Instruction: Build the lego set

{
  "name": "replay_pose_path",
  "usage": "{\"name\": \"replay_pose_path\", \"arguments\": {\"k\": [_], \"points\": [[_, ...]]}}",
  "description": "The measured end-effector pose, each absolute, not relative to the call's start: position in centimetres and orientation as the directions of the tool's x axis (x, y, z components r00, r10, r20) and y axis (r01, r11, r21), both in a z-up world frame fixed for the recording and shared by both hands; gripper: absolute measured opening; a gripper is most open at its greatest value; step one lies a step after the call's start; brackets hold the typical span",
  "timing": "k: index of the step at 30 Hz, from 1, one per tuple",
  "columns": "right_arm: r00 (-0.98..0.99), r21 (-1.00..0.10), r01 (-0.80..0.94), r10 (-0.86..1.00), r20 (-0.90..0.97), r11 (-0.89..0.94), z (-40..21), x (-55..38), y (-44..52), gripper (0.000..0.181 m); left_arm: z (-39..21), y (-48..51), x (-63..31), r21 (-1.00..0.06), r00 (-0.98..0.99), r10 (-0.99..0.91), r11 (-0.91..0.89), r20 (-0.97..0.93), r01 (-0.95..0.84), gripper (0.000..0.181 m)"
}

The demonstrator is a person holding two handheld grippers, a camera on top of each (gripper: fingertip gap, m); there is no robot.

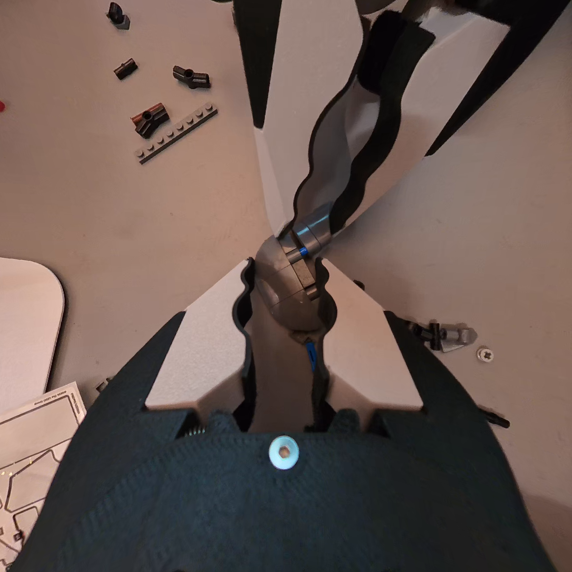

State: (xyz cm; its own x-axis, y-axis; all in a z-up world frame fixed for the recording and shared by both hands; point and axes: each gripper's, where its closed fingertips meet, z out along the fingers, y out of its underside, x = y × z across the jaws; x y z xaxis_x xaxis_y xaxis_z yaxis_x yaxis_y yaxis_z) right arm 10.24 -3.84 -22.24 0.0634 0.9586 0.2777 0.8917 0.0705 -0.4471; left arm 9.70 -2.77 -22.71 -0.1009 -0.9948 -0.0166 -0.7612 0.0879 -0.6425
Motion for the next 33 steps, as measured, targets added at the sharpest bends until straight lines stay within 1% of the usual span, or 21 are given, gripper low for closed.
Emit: {"name": "replay_pose_path", "arguments": {"k": [13,17,21,23,28,30,33], "points": [[0.127,-0.437,0.9,0.962,0.242,-0.009,-22.3,10.2,-3.7,0.024,-22.7,-2.8,9.8,-0.646,-0.087,-0.996,0.08,-0.021,-0.759,0.037],[0.121,-0.436,0.9,0.958,0.26,0.005,-22.3,10.2,-3.6,0.023,-22.7,-2.6,9.3,-0.629,-0.084,-0.996,0.082,-0.027,-0.773,0.038],[0.112,-0.439,0.898,0.951,0.287,0.026,-22.4,10.2,-3.4,0.019,-22.3,-2.6,8.7,-0.632,-0.067,-0.998,0.038,0.022,-0.774,0.041],[0.114,-0.439,0.898,0.95,0.29,0.026,-22.3,10.2,-3.4,0.019,-22.6,-2.6,8.3,-0.614,-0.061,-0.997,0.027,0.036,-0.789,0.041],[0.118,-0.44,0.898,0.949,0.292,0.024,-22.3,10.2,-3.3,0.019,-21.9,-2.4,8.0,-0.633,-0.049,-0.997,0.004,0.054,-0.774,0.039],[0.118,-0.441,0.897,0.949,0.293,0.024,-22.3,10.1,-3.3,0.019,-22.6,-2.5,7.8,-0.61,-0.049,-0.997,0.004,0.056,-0.792,0.04],[0.127,-0.445,0.895,0.951,0.282,0.013,-22.3,10.2,-3.3,0.02,-22.6,-2.5,7.9,-0.618,-0.047,-0.997,-0.002,0.064,-0.786,0.04]]}}
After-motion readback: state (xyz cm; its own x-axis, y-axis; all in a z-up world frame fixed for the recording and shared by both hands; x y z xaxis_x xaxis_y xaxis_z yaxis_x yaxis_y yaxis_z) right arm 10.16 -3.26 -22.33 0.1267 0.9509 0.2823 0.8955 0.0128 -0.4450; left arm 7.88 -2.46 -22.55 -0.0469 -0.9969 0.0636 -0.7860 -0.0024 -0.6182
